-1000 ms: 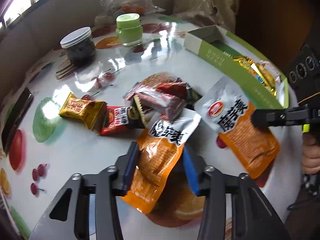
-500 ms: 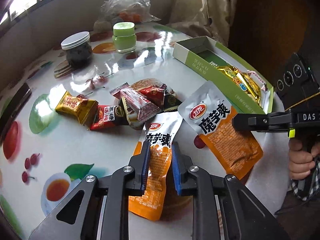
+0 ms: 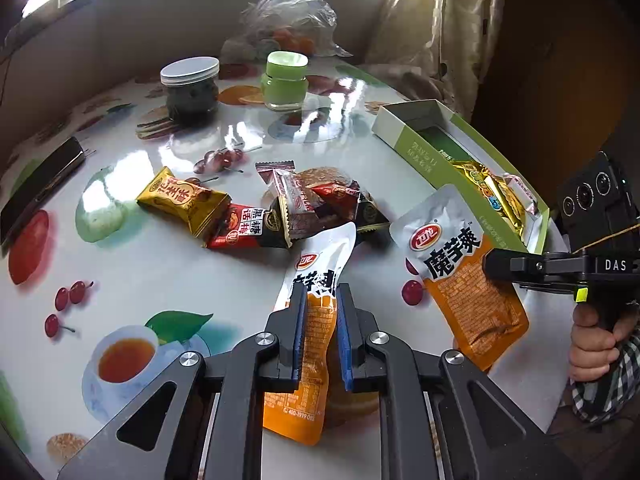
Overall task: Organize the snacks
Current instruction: 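Carry both held orange packets toward the green box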
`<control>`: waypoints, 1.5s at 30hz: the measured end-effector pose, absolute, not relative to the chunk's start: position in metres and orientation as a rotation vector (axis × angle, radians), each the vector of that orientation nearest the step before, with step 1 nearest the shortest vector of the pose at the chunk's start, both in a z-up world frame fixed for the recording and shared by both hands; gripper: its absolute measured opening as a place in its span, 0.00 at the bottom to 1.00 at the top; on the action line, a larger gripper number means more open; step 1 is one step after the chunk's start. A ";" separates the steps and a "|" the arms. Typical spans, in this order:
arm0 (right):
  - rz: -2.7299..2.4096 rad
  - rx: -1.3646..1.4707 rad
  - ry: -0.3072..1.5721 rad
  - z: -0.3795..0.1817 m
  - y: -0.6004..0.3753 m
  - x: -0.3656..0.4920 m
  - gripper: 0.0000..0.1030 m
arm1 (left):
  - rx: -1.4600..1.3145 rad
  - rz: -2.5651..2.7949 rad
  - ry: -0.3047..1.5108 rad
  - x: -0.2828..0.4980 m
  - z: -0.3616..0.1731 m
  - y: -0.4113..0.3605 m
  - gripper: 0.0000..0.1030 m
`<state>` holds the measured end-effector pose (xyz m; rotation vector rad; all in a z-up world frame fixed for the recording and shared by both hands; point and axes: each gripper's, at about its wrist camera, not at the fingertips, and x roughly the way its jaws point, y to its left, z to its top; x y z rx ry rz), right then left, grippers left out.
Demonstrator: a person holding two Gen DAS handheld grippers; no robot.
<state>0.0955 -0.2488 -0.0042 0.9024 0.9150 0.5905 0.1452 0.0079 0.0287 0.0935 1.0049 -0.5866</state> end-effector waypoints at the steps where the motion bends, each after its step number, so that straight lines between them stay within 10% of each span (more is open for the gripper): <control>1: 0.591 0.903 0.914 -0.004 -0.249 0.095 0.04 | 0.071 -0.586 1.001 0.145 0.030 0.010 0.11; 45: 0.517 0.890 0.725 0.048 -0.334 0.066 0.04 | 0.062 -0.655 0.866 0.127 0.100 -0.066 0.05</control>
